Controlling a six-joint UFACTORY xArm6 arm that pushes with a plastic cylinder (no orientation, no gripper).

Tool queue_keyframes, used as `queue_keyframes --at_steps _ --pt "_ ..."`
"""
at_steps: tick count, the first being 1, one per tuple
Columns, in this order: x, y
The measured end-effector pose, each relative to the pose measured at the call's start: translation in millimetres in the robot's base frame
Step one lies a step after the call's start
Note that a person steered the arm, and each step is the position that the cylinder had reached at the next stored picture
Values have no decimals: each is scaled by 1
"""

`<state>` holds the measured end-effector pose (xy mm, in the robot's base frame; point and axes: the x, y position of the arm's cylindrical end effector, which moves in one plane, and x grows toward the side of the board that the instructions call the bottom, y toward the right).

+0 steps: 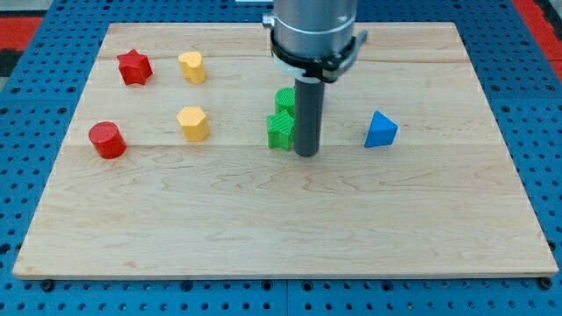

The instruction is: Push the blue triangle towards right side of the blue cube

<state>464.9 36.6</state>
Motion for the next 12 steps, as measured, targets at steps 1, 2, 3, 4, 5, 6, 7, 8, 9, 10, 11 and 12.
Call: queue_keyframes --at_steps 1,2,3,4,5,6,7,8,9,10,11,12 --pt "24 46" --pt "22 78" --pt "8 79" --pt "-8 79" --pt "-19 79" --pt "-31 79" --pt "-23 111" --pt "-21 153" --pt "-28 151" --pt "-30 96" --pt "-38 48" --pt "-33 42"
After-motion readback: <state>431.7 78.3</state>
